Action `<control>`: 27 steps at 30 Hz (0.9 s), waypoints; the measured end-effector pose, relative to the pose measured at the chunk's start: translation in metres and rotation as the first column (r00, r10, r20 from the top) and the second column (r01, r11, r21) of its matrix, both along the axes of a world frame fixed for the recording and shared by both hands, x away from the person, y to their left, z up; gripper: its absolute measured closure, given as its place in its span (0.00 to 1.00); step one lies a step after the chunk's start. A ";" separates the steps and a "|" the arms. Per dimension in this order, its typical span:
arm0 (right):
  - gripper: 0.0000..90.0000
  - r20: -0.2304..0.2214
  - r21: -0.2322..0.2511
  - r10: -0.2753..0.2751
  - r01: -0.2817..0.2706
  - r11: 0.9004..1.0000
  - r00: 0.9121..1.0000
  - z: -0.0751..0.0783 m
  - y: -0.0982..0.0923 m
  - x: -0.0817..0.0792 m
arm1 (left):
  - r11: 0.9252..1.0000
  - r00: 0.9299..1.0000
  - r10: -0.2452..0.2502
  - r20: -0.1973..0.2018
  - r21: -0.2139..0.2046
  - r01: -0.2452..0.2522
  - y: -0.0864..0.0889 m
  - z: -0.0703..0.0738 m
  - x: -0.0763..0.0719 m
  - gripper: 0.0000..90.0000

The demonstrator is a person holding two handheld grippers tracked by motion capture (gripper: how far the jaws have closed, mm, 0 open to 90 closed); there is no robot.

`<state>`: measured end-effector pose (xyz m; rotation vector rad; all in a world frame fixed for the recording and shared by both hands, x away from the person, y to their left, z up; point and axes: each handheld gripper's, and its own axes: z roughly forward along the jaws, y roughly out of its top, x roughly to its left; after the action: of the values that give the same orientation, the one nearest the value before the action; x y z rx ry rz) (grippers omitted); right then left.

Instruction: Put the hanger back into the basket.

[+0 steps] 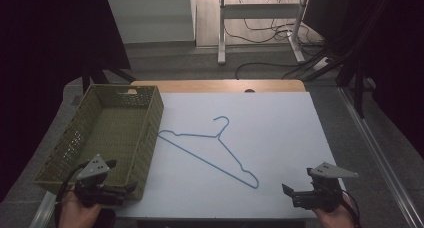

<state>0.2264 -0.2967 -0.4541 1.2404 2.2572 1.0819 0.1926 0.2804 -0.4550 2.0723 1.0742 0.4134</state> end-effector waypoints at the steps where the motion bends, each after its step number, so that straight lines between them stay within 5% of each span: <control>1: 0.00 -0.003 -0.002 -0.001 0.001 1.000 1.000 0.000 0.000 0.000 | 1.000 1.000 -0.002 0.001 -0.002 0.002 0.000 0.000 0.000 0.00; 12: 0.00 -0.030 0.030 -0.008 0.009 1.000 1.000 -0.001 0.001 0.001 | 1.000 1.000 0.006 -0.009 0.006 -0.006 0.000 -0.002 0.000 0.00; 20: 0.00 -0.030 -0.031 -0.002 0.001 1.000 1.000 -0.002 0.010 0.004 | 1.000 1.000 0.009 -0.003 -0.005 -0.009 0.003 -0.004 0.000 0.00; 27: 0.00 -0.029 -0.018 0.006 -0.007 1.000 1.000 0.005 0.014 0.006 | 1.000 1.000 0.003 0.009 0.003 -0.003 0.000 -0.004 0.000 0.00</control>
<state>0.2324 -0.2823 -0.4489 1.2498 2.2890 1.0498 0.1926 0.2808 -0.4586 2.0697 1.0717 0.4251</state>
